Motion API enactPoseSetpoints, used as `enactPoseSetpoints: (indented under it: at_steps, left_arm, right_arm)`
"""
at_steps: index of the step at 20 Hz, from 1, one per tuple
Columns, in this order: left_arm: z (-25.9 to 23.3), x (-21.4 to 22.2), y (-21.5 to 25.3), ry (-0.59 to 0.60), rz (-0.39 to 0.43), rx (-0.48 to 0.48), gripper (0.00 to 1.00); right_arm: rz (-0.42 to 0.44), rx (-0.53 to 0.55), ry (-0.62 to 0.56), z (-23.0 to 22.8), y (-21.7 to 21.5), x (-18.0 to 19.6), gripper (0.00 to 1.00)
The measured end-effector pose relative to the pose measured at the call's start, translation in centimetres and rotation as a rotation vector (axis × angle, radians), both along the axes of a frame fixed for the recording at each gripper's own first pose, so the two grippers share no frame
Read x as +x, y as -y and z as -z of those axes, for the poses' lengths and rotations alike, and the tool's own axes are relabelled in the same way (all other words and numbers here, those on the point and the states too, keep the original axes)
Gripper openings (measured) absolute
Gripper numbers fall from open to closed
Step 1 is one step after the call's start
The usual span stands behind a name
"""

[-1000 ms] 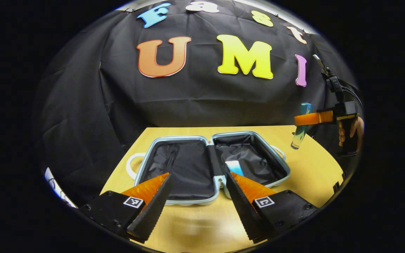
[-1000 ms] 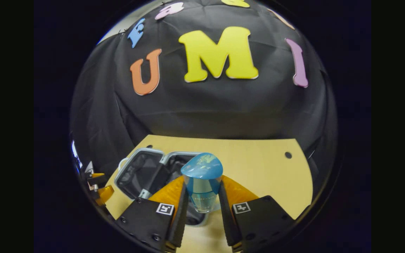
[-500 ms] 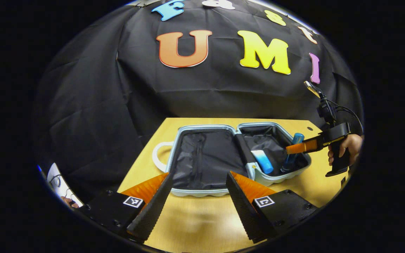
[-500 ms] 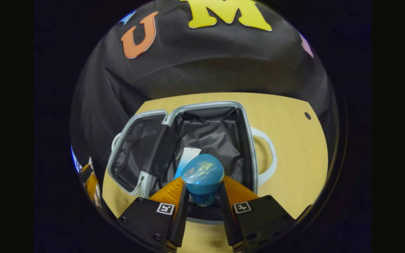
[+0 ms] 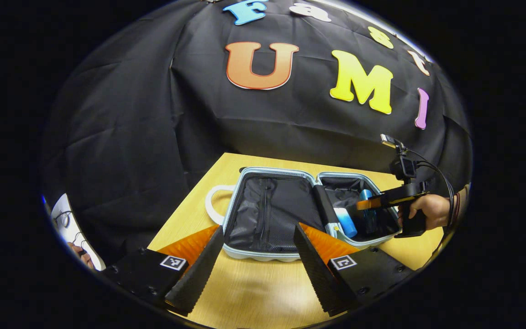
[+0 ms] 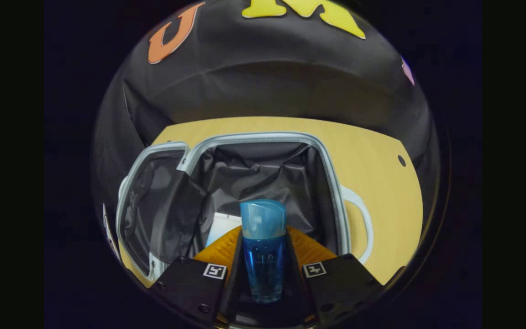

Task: First open the suitcase, pack the skin care products into it, and then close the suitcase.

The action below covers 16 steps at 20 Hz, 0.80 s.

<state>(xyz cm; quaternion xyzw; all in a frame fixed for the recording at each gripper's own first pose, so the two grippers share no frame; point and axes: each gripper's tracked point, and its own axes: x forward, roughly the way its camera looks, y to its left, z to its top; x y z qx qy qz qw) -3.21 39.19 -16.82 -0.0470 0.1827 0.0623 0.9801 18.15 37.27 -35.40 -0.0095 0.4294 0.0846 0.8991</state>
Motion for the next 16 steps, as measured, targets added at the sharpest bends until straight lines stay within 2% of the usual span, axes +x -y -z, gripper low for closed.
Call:
enactPoseSetpoints:
  at_steps: [4, 9, 10, 11, 13, 15, 16]
  left_arm:
    - [0.8, -0.2, -0.4, -0.002, -0.022, -0.027, 0.98]
    - [1.2, -0.4, -1.0, -0.006, -0.04, -0.054, 0.99]
    - [1.1, -0.2, -1.3, -0.003, -0.046, -0.055, 0.99]
    - [1.0, -0.1, -1.5, 0.003, -0.052, -0.058, 0.99]
    - [0.5, 0.3, -2.3, 0.02, -0.061, -0.069, 0.99]
    - [0.4, 1.0, -3.6, 0.04, -0.079, -0.078, 0.99]
    - [0.3, 1.4, -4.5, 0.05, -0.091, -0.088, 0.99]
  right_arm:
    - [0.056, -0.031, -0.045, 2.1, 0.7, 0.2, 0.44]
    - [0.048, -0.046, -0.024, 1.6, 0.6, 0.3, 0.48]
    - [0.049, -0.045, -0.008, 0.8, 0.6, 0.4, 0.48]
    - [0.049, -0.04, 0.015, -0.4, 0.7, 0.5, 0.63]
    - [0.029, 0.009, 0.083, -3.9, 0.0, 0.4, 0.65]
    - [-0.005, 0.056, 0.183, -9.1, -0.5, 0.1, 0.75]
    - [-0.019, 0.067, 0.237, -11.9, -0.4, -0.3, 0.75]
